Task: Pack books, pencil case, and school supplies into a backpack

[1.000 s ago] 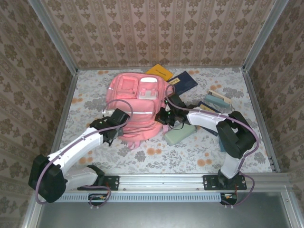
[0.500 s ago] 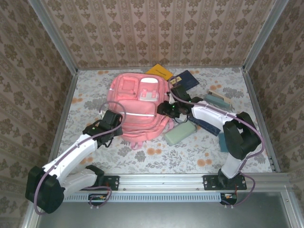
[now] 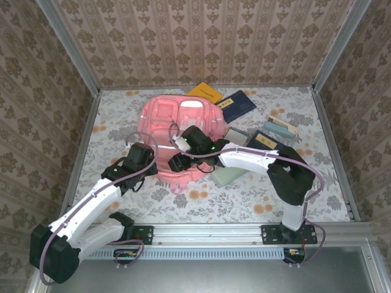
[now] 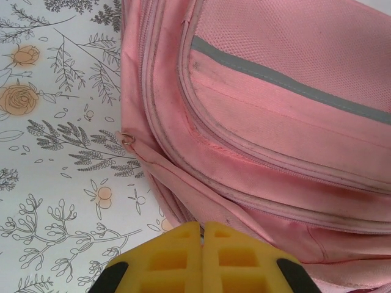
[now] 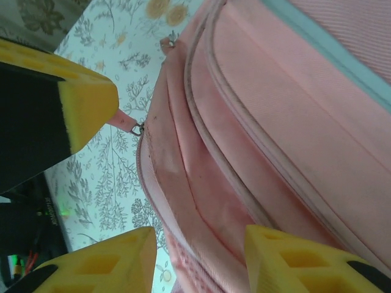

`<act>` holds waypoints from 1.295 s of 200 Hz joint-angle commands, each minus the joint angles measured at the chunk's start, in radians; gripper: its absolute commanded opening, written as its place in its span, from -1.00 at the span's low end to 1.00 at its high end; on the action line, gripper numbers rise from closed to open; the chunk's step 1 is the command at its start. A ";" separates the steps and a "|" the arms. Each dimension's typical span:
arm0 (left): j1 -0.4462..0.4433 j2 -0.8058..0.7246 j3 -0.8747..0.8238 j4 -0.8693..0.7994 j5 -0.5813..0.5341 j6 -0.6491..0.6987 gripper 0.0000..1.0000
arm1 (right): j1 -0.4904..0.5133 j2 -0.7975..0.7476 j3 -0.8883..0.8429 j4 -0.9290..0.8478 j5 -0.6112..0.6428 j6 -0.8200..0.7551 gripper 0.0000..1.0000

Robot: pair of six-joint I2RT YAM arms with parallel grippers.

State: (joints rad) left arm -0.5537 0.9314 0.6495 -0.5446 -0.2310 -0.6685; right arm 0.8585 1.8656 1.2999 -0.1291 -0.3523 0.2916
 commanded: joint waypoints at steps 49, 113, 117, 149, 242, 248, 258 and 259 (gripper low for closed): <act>0.004 -0.035 -0.007 -0.011 0.004 0.005 -1.00 | 0.056 0.138 0.107 0.056 -0.044 -0.130 -0.13; 0.009 -0.037 -0.011 -0.037 -0.050 -0.017 -1.00 | 0.069 0.125 0.086 0.063 0.032 -0.123 -0.86; 0.011 -0.035 -0.012 -0.041 -0.059 -0.021 -1.00 | 0.070 0.114 0.079 0.068 0.034 -0.122 -0.92; 0.084 -0.028 -0.033 -0.031 -0.108 -0.055 -1.00 | 0.070 0.033 0.050 0.060 0.029 -0.115 -1.00; 0.413 0.128 -0.013 0.244 -0.071 -0.015 -1.00 | 0.072 -0.138 -0.019 -0.015 0.005 -0.153 -1.00; 0.425 0.153 -0.003 0.254 -0.058 -0.014 -1.00 | 0.071 -0.141 -0.017 -0.024 0.008 -0.156 -1.00; 0.434 0.181 0.023 0.260 -0.036 -0.013 -1.00 | 0.071 -0.142 -0.009 -0.041 0.016 -0.163 -1.00; 0.435 0.183 0.026 0.260 -0.032 -0.012 -1.00 | 0.071 -0.142 -0.009 -0.042 0.015 -0.164 -1.00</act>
State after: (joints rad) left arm -0.1478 1.0584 0.6243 -0.3607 -0.2970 -0.7067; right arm 0.9276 1.7836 1.2778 -0.1551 -0.3248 0.1574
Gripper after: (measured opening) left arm 0.046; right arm 0.039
